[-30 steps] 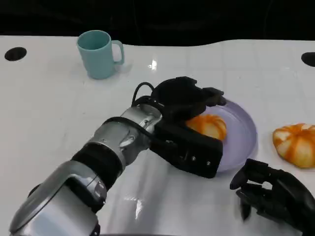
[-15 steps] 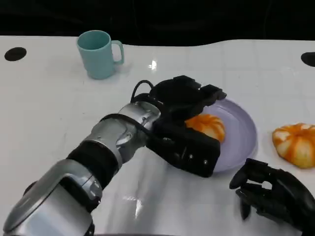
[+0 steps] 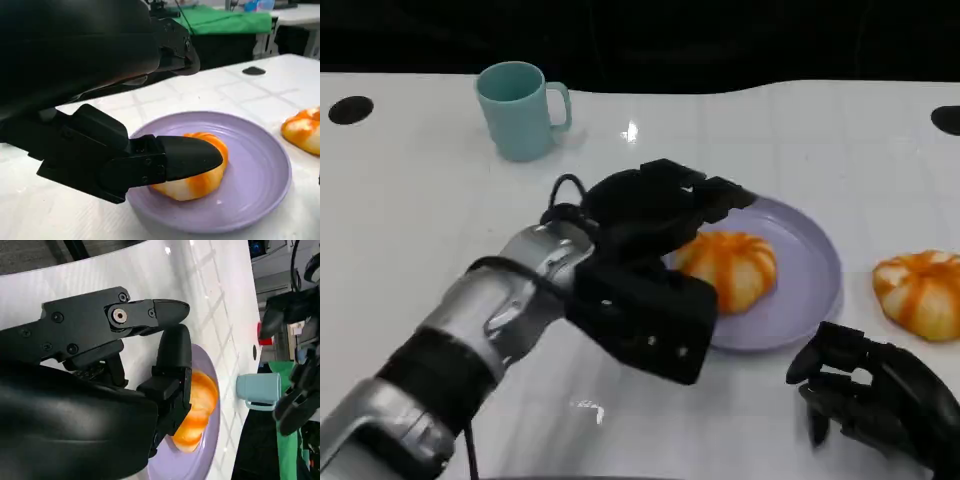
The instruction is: Grasp the bread from the table and place it into the plate.
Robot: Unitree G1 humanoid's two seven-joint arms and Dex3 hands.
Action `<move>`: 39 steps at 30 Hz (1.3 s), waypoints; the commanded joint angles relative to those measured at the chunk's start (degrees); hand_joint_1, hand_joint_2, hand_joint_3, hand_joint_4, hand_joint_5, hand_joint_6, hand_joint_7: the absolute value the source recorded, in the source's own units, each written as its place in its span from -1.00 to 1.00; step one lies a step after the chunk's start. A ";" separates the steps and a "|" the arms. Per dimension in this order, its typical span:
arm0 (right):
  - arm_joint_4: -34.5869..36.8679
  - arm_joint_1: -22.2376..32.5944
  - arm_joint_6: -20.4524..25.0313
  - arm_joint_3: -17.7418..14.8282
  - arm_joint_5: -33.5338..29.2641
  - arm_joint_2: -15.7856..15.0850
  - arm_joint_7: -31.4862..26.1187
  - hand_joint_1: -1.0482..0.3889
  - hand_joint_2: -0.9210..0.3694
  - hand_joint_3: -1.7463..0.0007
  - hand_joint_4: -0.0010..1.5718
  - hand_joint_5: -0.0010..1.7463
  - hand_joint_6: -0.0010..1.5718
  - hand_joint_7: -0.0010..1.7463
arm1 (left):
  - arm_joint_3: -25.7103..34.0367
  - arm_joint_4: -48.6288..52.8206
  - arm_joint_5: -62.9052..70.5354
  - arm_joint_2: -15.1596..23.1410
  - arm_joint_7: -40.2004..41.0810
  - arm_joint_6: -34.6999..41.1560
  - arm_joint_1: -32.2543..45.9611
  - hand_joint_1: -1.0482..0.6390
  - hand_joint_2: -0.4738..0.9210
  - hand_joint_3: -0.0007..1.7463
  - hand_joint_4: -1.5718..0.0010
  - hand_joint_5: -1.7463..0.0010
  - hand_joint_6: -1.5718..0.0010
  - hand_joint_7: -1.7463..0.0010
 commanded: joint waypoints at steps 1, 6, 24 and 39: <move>1.02 1.29 1.41 0.06 -0.87 -0.93 -0.60 -0.24 -1.00 0.69 -0.14 1.00 -0.16 0.59 | 2.06 -7.11 -0.25 4.26 -1.60 0.54 4.04 -0.84 1.00 -0.22 0.99 0.68 0.97 0.68; 0.77 1.46 1.59 0.17 -0.88 -0.91 -0.84 -0.25 -1.00 0.70 -0.15 1.00 -0.15 0.58 | 5.73 -13.85 -2.57 8.13 0.10 -2.19 10.93 -0.76 1.00 -0.31 0.95 0.54 0.85 0.75; 1.44 1.02 1.86 -0.29 -0.24 -0.97 0.19 -0.28 -1.00 0.69 -0.14 1.00 -0.15 0.59 | 15.91 -10.37 -11.60 7.02 18.09 -23.55 28.26 -0.31 1.00 -0.55 0.27 0.19 0.19 0.69; 0.19 1.41 3.39 -0.38 -0.16 -1.14 0.08 -0.29 -1.00 0.70 -0.15 1.00 -0.16 0.61 | 19.75 -7.32 -20.65 4.36 15.53 -29.71 34.27 -0.23 1.00 -0.58 0.05 -0.07 -0.07 0.60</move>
